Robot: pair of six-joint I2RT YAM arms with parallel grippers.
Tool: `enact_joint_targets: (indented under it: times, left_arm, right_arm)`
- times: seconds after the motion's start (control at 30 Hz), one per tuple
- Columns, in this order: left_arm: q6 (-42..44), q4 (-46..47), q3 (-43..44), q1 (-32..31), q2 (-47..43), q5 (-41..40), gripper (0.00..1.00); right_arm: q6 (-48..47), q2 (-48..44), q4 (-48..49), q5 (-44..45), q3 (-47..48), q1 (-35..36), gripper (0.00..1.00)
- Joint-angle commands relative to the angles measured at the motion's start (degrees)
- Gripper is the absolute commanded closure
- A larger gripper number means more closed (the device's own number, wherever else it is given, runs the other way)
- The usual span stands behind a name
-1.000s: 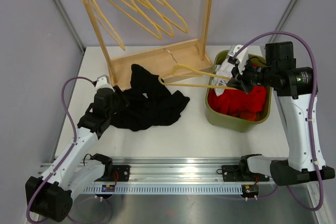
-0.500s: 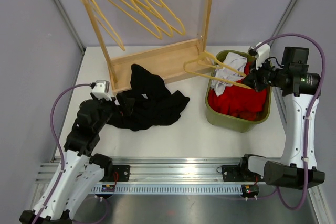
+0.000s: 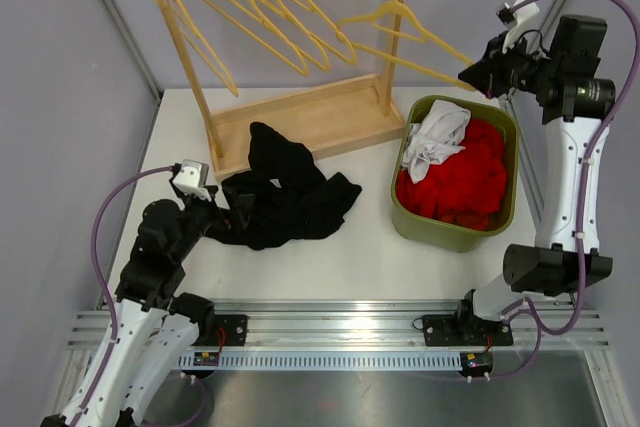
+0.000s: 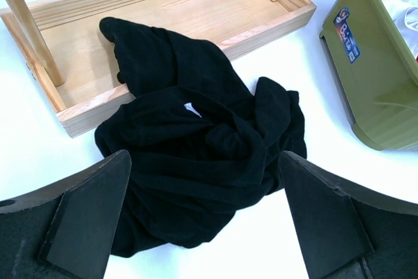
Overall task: Remove the t-shirt from the hanger
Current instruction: Hang the hanger back to the clothesline with the right arm
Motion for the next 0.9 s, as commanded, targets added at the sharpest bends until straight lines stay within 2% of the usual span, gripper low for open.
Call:
enact_joint_targets:
  times: [0.0,0.17,0.53,0.73,0.87]
  left_arm:
    - [1.38,0.84,-0.56,0.29,-0.72,0.66,0.01]
    - [1.56,0.84,-0.48,0.29,-0.55,0.22,0.01]
    - [1.65,0.93,-0.57,0.29,0.24,-0.05,0.01]
    - [1.65,0.67,-0.56,0.29,0.68,-0.31,0.01]
    - [1.65,0.84,-0.56,0.29,0.68,-0.14,0.01]
  right_arm:
    - [5.77,5.96,5.87,-4.86,10.52,1.34,1.00]
    - [6.92,12.57,5.42,-3.81,21.08,4.78,1.00]
    - [13.24,21.71,13.68,-2.05,31.01,8.02,1.00]
    - [15.35,28.22,14.56,-0.21,36.72,8.64,1.00]
    - [16.67,30.68,16.32,0.33,37.17,10.23,1.00]
